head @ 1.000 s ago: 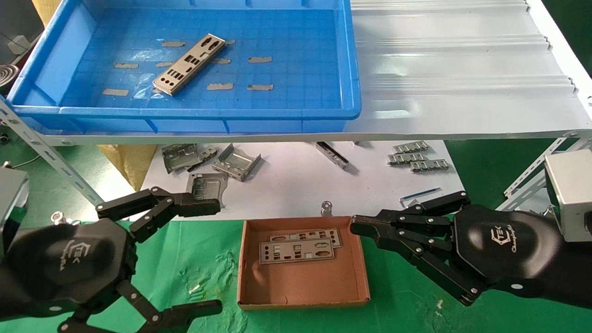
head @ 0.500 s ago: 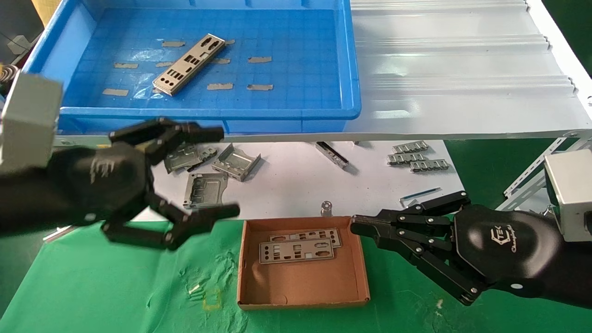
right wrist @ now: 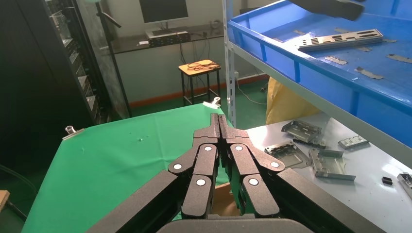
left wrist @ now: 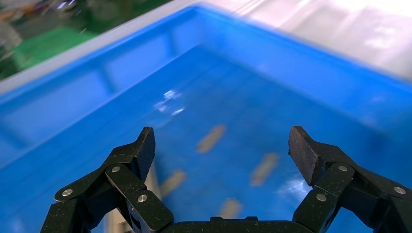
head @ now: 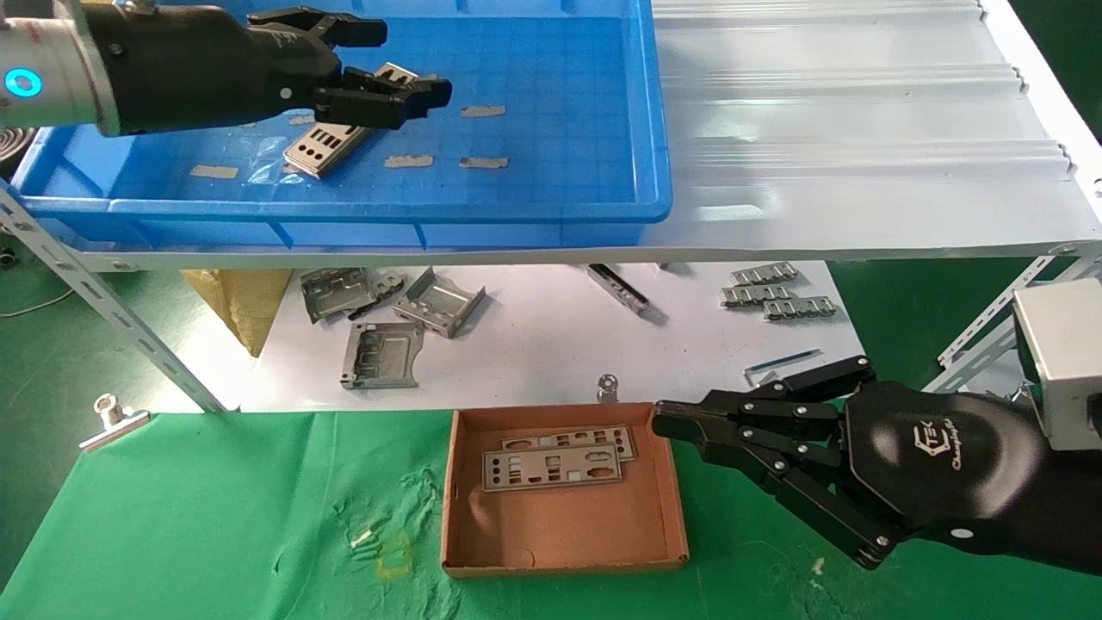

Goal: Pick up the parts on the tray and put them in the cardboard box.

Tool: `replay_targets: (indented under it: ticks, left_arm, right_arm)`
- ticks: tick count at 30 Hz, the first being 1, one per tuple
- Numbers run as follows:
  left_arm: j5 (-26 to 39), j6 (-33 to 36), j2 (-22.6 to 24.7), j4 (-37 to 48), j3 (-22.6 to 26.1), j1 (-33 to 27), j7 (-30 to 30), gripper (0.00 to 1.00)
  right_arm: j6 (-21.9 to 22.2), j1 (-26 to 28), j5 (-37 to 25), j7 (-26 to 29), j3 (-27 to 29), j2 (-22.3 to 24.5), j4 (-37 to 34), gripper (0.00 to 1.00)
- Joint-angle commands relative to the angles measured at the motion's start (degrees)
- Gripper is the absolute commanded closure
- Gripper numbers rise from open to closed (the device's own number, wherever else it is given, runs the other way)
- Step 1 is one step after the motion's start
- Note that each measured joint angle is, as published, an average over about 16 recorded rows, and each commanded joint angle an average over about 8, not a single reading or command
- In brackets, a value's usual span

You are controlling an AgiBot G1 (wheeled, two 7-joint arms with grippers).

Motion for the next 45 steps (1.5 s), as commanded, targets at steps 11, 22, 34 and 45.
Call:
replay_targets:
  ticks: [11, 22, 34, 45]
  left_arm:
    - [4.2, -12.3, 8.5, 22.0, 1.4, -7.9, 1.9, 0.0]
    - [4.5, -13.4, 10.0, 26.1, 1.5, -9.1, 3.4, 0.23]
    - [5.9, -12.5, 10.4, 27.5, 2.5, -9.9, 5.9, 1.0]
    - [5.9, -13.6, 10.9, 28.7, 2.5, -9.9, 6.5, 1.0]
  right_arm:
    - [0.0, 0.0, 0.0, 0.0, 0.0, 0.0, 0.0, 0.0]
    - [0.0, 0.0, 0.0, 0.0, 0.0, 0.0, 0.0, 0.0]
    - [0.0, 0.0, 0.0, 0.0, 0.0, 0.0, 0.0, 0.0]
    - [0.0, 0.0, 0.0, 0.0, 0.0, 0.0, 0.0, 0.0]
